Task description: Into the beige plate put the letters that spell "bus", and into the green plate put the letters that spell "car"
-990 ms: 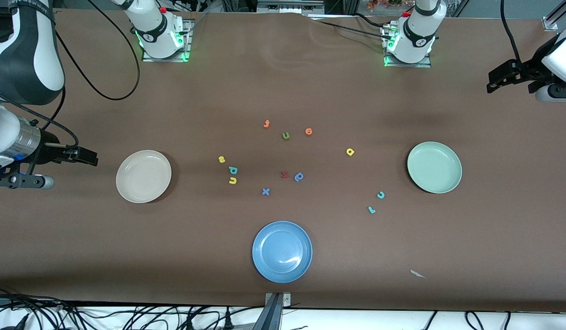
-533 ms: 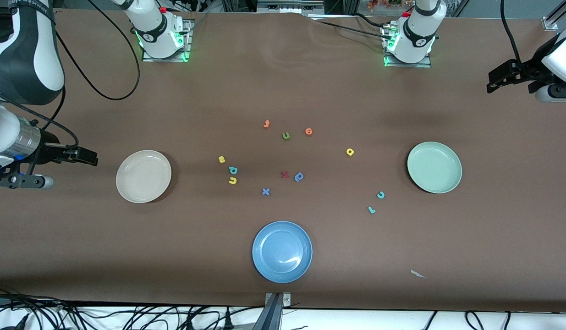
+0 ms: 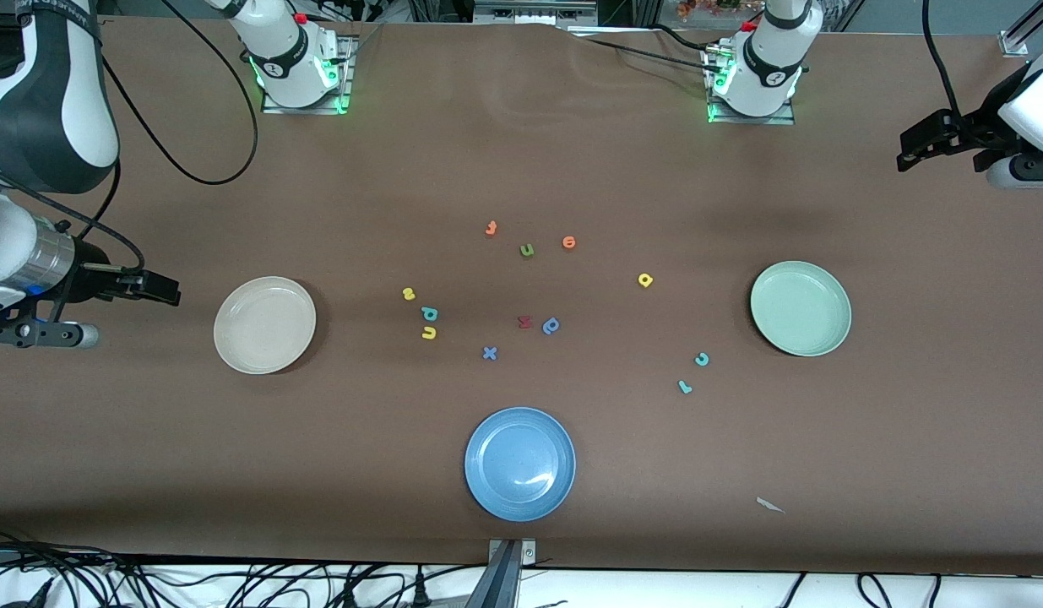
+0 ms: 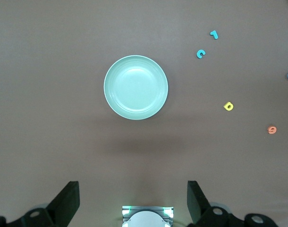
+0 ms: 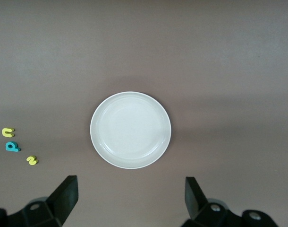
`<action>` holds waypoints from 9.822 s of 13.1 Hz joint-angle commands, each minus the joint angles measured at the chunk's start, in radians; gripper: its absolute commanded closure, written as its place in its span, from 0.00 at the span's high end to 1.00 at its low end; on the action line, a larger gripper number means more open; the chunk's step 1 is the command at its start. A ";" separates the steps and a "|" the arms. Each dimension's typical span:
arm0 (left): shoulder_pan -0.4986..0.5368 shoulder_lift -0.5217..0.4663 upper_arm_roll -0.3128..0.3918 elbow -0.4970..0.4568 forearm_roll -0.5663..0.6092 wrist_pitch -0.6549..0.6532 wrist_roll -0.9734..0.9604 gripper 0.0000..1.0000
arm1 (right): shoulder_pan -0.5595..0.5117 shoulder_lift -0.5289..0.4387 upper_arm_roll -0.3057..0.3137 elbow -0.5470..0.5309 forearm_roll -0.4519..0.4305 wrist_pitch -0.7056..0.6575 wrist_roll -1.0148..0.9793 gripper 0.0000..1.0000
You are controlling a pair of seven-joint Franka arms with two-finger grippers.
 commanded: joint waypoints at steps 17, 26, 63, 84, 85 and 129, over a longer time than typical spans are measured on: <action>0.010 0.014 -0.004 0.034 -0.027 -0.024 -0.006 1.00 | -0.007 0.012 0.003 0.030 0.019 -0.017 0.000 1.00; 0.010 0.014 -0.004 0.034 -0.027 -0.024 -0.006 1.00 | -0.005 0.014 0.005 0.030 0.009 -0.022 -0.007 1.00; 0.007 0.014 -0.007 0.036 -0.033 -0.024 -0.007 1.00 | 0.419 0.251 0.065 -0.294 0.047 0.417 0.161 0.95; -0.039 0.206 -0.021 0.056 -0.093 -0.049 0.010 1.00 | 0.423 0.305 0.086 -0.395 0.062 0.629 0.183 0.43; -0.043 0.227 -0.042 0.057 -0.096 -0.042 -0.007 1.00 | 0.423 0.306 0.086 -0.394 0.062 0.630 0.183 0.43; -0.323 0.567 -0.159 -0.530 -0.003 1.130 -0.256 0.45 | 0.301 0.267 -0.245 -0.262 0.067 0.392 -0.111 1.00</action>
